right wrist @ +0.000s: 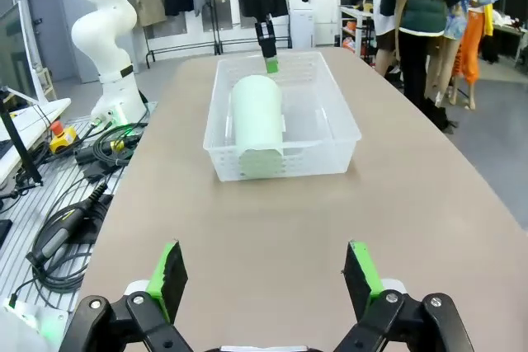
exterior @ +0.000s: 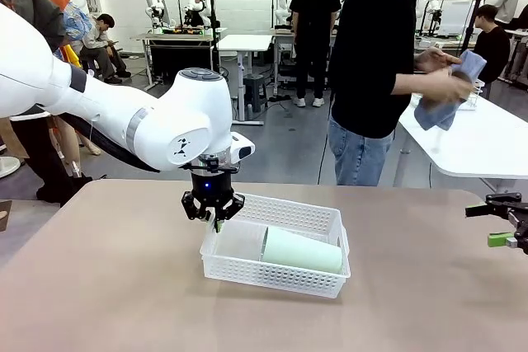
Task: Clean and organize the cups into the basket.
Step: Pick up the Organizing basket and move it to the center of the table, then pick up the Reusable plastic cup from the right side of the table and place it inside the Organizing basket, then pick up the Reusable plastic cup from the right side of the table and stack it inside the Organizing basket in the center of the table.
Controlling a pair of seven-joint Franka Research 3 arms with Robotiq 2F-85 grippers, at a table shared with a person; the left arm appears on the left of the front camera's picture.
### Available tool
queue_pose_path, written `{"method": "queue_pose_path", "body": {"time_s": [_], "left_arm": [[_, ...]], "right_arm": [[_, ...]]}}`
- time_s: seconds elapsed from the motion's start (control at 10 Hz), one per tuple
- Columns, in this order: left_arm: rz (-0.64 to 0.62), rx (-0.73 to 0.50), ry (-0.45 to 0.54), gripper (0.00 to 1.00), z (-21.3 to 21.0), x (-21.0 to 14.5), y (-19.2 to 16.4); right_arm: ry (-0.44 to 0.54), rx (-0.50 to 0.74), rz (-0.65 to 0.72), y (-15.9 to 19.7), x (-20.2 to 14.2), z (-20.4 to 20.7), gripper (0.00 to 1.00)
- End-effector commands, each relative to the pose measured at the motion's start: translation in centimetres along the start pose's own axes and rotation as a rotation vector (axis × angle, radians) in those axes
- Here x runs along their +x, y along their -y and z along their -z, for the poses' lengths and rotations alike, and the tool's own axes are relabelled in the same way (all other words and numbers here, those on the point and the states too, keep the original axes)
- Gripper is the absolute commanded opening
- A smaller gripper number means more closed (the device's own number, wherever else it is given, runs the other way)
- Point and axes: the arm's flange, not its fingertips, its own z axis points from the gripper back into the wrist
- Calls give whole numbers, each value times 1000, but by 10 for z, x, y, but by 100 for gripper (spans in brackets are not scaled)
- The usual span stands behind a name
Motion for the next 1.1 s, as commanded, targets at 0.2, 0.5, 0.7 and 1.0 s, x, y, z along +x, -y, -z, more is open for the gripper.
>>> {"method": "queue_pose_path", "body": {"time_s": [0.2, 0.5, 0.7, 1.0], "left_arm": [[1, 1, 0, 0, -1, 0, 0], [1, 1, 0, 0, -1, 0, 0], [1, 1, 0, 0, -1, 0, 0], [1, 1, 0, 0, -1, 0, 0]], "right_arm": [[-10, -14, 7, -1, 2, -1, 100], [-10, -14, 7, -1, 2, -1, 100], [-10, -14, 7, -1, 2, -1, 100], [-10, -14, 7, -1, 2, -1, 100]]}}
